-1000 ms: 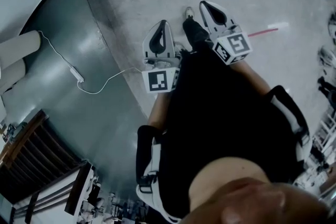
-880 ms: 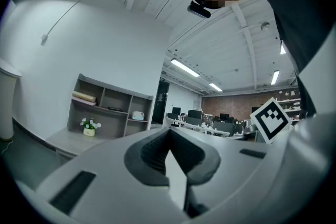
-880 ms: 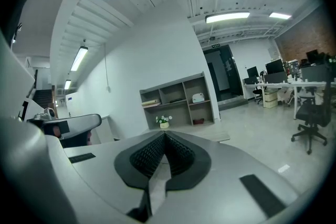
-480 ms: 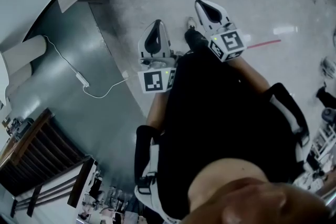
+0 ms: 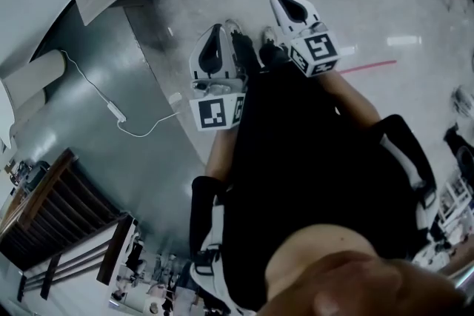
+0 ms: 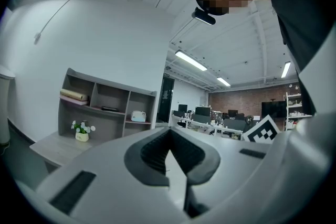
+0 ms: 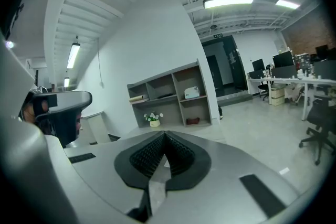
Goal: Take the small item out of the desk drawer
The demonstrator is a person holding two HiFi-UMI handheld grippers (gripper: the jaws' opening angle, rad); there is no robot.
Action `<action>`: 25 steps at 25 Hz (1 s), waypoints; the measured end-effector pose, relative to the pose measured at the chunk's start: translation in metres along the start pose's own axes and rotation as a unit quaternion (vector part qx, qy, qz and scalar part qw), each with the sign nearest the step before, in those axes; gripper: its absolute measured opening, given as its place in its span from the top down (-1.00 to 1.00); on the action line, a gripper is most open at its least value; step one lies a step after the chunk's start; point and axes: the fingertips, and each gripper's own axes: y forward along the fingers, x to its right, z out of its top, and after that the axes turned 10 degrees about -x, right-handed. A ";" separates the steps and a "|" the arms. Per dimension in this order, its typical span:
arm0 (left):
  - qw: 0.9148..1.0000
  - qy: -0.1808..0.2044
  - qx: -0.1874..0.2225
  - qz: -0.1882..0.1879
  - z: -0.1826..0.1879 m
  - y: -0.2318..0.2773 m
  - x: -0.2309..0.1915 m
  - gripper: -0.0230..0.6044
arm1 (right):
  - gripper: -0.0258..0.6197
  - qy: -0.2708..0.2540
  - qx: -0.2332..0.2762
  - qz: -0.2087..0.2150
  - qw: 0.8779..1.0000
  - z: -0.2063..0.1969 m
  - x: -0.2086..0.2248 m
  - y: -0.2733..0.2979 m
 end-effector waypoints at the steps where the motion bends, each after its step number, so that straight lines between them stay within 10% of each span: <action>1: 1.000 -0.003 0.002 -0.001 0.002 0.007 -0.003 0.93 | 0.92 0.000 -0.003 -0.001 1.000 0.000 0.004 0.008; 25: 0.996 -0.061 -0.042 -0.048 -0.008 0.151 -0.114 0.93 | 0.92 0.050 -0.146 -0.041 0.987 -0.073 0.072 0.244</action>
